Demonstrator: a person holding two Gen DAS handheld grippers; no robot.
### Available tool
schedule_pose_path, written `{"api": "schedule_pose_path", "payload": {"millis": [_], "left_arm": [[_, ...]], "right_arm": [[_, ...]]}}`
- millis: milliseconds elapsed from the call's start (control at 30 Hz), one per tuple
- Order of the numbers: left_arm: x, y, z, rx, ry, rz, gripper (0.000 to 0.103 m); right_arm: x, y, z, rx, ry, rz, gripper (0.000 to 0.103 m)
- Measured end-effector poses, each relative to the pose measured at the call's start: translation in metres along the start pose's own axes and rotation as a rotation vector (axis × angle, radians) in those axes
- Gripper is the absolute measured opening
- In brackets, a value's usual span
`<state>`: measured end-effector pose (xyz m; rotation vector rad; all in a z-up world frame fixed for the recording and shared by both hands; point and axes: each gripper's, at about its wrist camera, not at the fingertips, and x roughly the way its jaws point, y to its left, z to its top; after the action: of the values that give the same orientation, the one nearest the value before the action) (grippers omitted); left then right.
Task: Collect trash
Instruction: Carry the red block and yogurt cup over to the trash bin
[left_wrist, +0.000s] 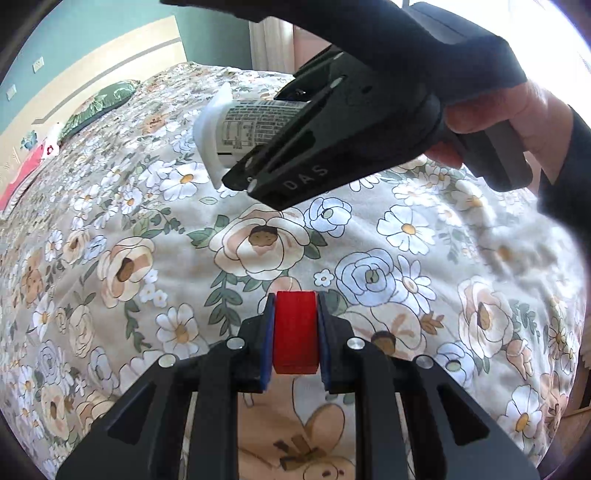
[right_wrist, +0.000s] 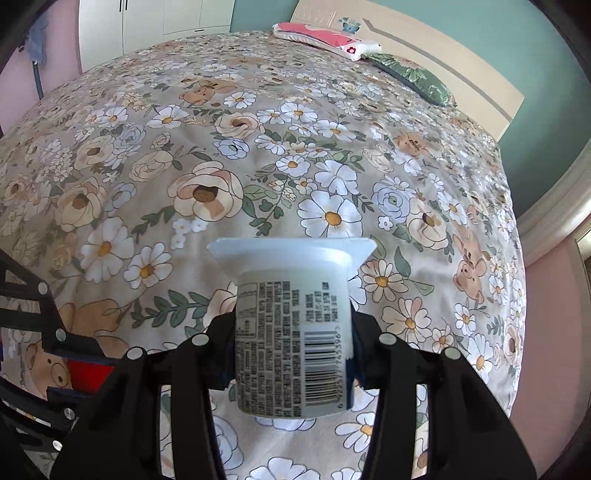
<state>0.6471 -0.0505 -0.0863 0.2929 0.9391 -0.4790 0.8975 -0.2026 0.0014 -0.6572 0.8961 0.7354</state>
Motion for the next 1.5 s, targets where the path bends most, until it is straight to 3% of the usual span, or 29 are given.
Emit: {"api": "schedule_pose_path", "payload": {"millis": [200, 400, 700, 933, 1167, 1500], "left_arm": [[-0.070, -0.008, -0.023, -0.030, -0.009, 0.103, 0.022], [-0.147, -0.028, -0.065, -0.064, 0.008, 0.190, 0.022], [-0.248, -0.080, -0.140, -0.090, -0.028, 0.208, 0.022], [-0.320, -0.108, -0.183, -0.097, -0.087, 0.235, 0.022], [-0.353, -0.133, -0.229, -0.086, -0.108, 0.245, 0.022], [-0.351, -0.154, -0.291, -0.108, -0.073, 0.221, 0.022]], "right_arm": [[-0.083, 0.055, -0.015, -0.020, -0.035, -0.026, 0.048], [-0.172, 0.126, -0.047, -0.049, -0.073, 0.002, 0.048], [-0.290, 0.226, -0.100, -0.118, -0.131, 0.003, 0.048], [-0.357, 0.286, -0.130, -0.151, -0.150, -0.026, 0.048], [-0.390, 0.335, -0.160, -0.173, -0.171, -0.031, 0.048], [-0.378, 0.386, -0.203, -0.175, -0.130, 0.002, 0.048]]}}
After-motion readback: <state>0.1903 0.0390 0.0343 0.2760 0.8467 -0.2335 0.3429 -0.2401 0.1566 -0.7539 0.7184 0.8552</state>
